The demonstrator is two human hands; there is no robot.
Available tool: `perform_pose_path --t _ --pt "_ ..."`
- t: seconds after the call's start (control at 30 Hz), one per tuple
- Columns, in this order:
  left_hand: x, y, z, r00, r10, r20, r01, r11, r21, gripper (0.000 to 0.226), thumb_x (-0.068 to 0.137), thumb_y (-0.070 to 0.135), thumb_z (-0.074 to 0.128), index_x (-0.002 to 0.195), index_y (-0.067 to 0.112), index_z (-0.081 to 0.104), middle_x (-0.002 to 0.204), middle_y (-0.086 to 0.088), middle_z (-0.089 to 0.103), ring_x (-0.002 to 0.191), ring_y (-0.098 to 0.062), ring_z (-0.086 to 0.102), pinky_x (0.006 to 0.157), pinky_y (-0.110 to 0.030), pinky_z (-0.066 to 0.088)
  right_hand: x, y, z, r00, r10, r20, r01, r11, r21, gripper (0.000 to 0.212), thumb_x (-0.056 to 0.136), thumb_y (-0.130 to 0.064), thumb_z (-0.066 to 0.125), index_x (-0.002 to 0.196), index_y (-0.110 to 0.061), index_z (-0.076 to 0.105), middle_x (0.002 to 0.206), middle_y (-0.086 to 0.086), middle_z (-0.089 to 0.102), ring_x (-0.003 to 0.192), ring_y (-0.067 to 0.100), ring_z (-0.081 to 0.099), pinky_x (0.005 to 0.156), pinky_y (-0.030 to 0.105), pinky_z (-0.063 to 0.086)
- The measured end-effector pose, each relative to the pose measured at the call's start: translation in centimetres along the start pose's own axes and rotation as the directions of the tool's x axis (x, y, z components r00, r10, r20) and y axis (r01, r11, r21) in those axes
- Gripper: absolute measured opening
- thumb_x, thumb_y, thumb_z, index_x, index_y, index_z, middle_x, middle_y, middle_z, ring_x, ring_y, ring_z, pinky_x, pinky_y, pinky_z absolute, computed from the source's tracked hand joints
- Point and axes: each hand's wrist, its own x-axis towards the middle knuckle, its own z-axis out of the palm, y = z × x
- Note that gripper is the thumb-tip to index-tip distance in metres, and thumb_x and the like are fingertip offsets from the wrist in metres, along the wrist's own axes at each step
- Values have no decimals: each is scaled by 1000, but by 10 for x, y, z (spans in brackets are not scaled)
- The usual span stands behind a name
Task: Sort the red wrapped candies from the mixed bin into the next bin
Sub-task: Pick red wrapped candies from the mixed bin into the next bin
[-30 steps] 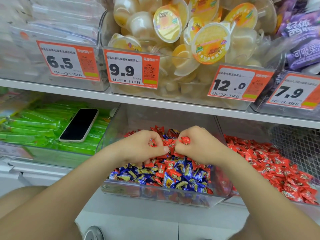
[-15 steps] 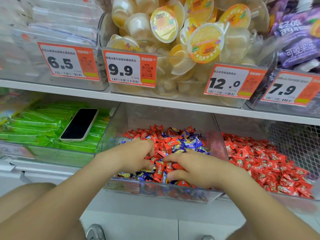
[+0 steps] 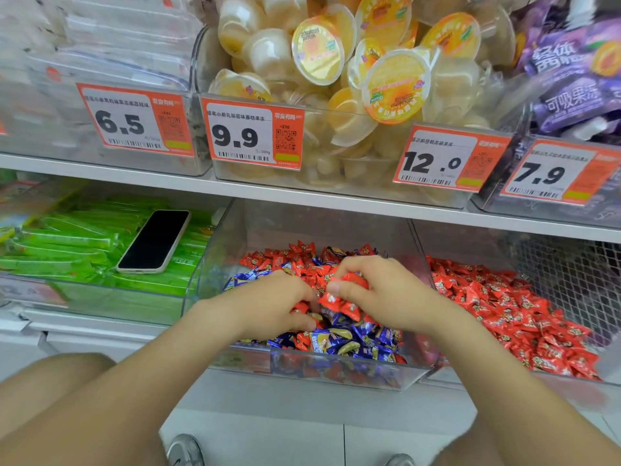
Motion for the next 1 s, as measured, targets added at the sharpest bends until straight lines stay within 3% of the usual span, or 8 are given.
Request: perform_pose_path --t 0.1,0.2,0.33,0.5,0.7,0.8,0.9,1.0 --pt "-1 3 -2 999 42 -28 -41 999 31 12 97 39 71 103 30 76 99 21 70 96 1 52 99 -32 45 -5 2 -6 984 54 -168 -46 998 52 28 98 -57 64 88 -32 69 64 -2 67 58 7 60 56 22 42" --pt "2 1 -1 997 58 -44 -55 996 67 9 98 36 69 93 29 72 86 19 66 87 0 57 88 -33 47 -16 5 -13 955 79 -287 -53 994 98 33 97 -59 64 84 -30 69 58 -5 62 52 11 54 57 27 43" --pt "6 1 5 997 -70 27 66 989 130 32 95 52 70 114 27 69 105 5 66 101 -11 54 91 -41 51 -40 18 -26 901 135 -412 -115 991 72 34 95 -61 64 82 -30 67 60 -1 62 64 21 55 62 32 37" --pt "13 19 3 999 31 -21 -27 987 161 12 93 43 72 90 32 69 91 16 68 90 -5 60 85 -41 54 -70 62 -40 786 227 -575 -310 949 -49 31 101 -54 59 90 -25 62 63 -7 59 77 41 62 68 42 46" --pt "26 52 0 946 113 -303 -98 993 64 10 102 42 58 94 39 54 93 16 56 90 -9 55 84 -42 51 -89 92 -50 874 339 -348 -354 935 23 15 107 -45 54 112 -31 58 74 -5 70 72 18 66 69 34 41" --pt "33 82 1 904 120 -410 -173 980 -95 10 105 37 56 95 38 53 94 11 57 86 -4 55 77 -28 44 -92 91 -60 882 363 -301 -359 931 71 21 107 -35 51 123 -40 65 91 -9 74 75 7 65 76 34 50" --pt "40 116 3 886 127 -445 -228 957 -181 10 106 32 57 97 30 55 88 9 62 76 -2 55 67 -17 36 -96 92 -70 855 421 -303 -386 907 171 37 103 -13 46 115 -34 74 55 -8 65 42 4 51 50 23 47" --pt "51 147 5 902 187 -390 -270 947 -171 9 107 33 55 99 28 53 72 11 62 57 -7 50 56 -20 34 -100 95 -75 805 466 -367 -403 884 236 39 100 -9 46 104 -29 79 67 -2 74 50 10 63 47 19 47"
